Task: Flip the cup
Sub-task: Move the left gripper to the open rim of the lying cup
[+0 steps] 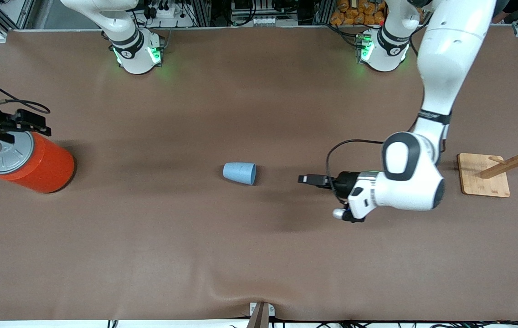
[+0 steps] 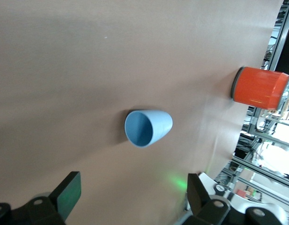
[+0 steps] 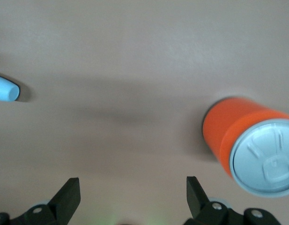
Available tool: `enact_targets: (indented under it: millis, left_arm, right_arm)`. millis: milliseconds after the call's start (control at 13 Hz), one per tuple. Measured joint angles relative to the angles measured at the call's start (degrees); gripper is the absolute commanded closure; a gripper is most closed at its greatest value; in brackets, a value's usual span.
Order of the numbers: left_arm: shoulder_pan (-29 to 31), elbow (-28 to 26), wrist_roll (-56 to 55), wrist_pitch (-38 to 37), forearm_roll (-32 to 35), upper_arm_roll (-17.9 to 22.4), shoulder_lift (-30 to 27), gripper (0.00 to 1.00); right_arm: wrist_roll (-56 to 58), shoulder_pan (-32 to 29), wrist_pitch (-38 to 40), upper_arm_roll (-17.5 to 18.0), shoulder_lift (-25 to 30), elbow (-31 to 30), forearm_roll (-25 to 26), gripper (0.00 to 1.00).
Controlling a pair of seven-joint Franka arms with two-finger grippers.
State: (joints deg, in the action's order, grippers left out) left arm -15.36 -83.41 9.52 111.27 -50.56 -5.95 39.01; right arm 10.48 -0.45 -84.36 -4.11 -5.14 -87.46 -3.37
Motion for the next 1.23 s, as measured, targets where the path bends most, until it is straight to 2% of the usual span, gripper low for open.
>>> enact_targets:
  millis: [230,383,766,1226]
  left_arm:
    - [-4.9,0.4,2.1,3.4,0.0,0.0,2.1,0.0]
    - [-5.6,0.4,5.0,4.9,-0.8,0.0,3.5,0.0]
    - [-7.6,0.5,13.3,8.2,-9.9,0.0,7.7,0.0]
    - [-10.8,0.6,17.7,11.5,-18.6,0.0,11.5,0.0]
  right_arm:
    - [-2.2,0.4,5.1,-2.7,0.8,3.2,-0.2,0.0]
    - [-3.7,1.1,8.1,-3.7,1.2,5.7,-0.2,0.0]
    - [-6.5,2.5,9.7,-4.3,3.4,7.1,-0.2,0.0]
    - [-9.4,2.0,10.5,-4.5,4.3,7.0,-0.1,0.0]
